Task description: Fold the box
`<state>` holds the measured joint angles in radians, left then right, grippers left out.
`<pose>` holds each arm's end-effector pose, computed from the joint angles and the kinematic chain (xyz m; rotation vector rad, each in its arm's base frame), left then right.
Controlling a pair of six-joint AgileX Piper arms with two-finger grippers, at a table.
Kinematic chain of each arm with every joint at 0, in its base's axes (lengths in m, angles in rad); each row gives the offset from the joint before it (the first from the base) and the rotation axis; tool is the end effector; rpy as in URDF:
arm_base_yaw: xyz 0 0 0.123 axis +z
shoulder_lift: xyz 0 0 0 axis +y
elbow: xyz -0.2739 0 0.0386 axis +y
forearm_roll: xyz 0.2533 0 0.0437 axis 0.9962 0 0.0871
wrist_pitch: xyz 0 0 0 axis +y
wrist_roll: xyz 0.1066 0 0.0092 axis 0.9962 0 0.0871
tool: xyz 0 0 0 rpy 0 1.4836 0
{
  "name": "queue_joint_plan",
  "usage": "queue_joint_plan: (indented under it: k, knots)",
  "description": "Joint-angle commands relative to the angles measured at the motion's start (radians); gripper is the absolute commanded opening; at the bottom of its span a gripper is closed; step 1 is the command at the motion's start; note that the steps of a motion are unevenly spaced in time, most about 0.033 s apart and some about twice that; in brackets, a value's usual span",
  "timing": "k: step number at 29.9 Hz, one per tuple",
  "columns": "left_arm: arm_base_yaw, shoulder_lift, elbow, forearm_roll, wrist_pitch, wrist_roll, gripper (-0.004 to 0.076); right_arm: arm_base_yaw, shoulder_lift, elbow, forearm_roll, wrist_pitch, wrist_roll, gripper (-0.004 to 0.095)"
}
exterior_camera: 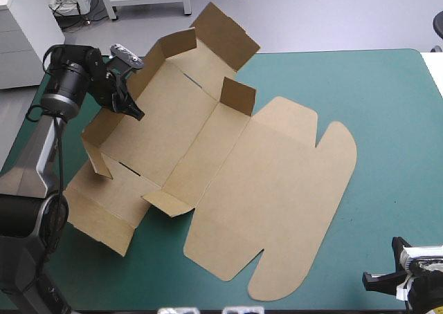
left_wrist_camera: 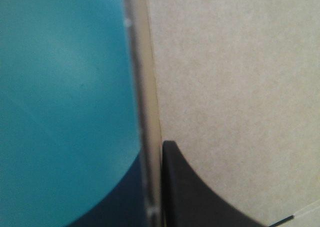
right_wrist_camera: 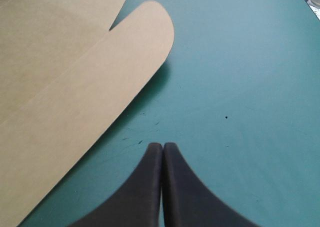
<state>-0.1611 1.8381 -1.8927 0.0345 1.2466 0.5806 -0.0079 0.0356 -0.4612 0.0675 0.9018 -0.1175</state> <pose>0.4034 -0.0620 0.3389 0.9780 2.5032 0.1792 0.0392 0.0054 0.2752 -0.1010 1.9555 -0.0031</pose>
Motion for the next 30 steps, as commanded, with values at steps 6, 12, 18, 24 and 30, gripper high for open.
queue_joint_plan:
  k: [6,12,18,24,30]
  knots:
    - [-0.259,-0.06,-0.044,0.299,-0.169,0.028,-0.001,0.002,0.023,-0.023,0.003,-0.075,-0.011,-0.0019]
    - [-0.459,-0.06,-0.044,0.525,-0.293,0.028,-0.001,0.002,0.023,-0.023,0.003,-0.075,-0.013,-0.0019]
    - [-0.621,-0.06,-0.044,0.569,-0.356,0.028,-0.001,0.002,0.023,-0.023,0.003,-0.075,-0.013,-0.0019]
    - [-0.715,-0.06,-0.028,0.557,-0.328,-0.064,-0.001,0.002,0.023,-0.023,0.003,-0.075,-0.015,-0.0019]
    - [-0.775,-0.06,0.056,0.64,-0.328,-0.17,-0.001,0.002,0.023,-0.071,0.003,-0.075,-0.028,-0.0019]
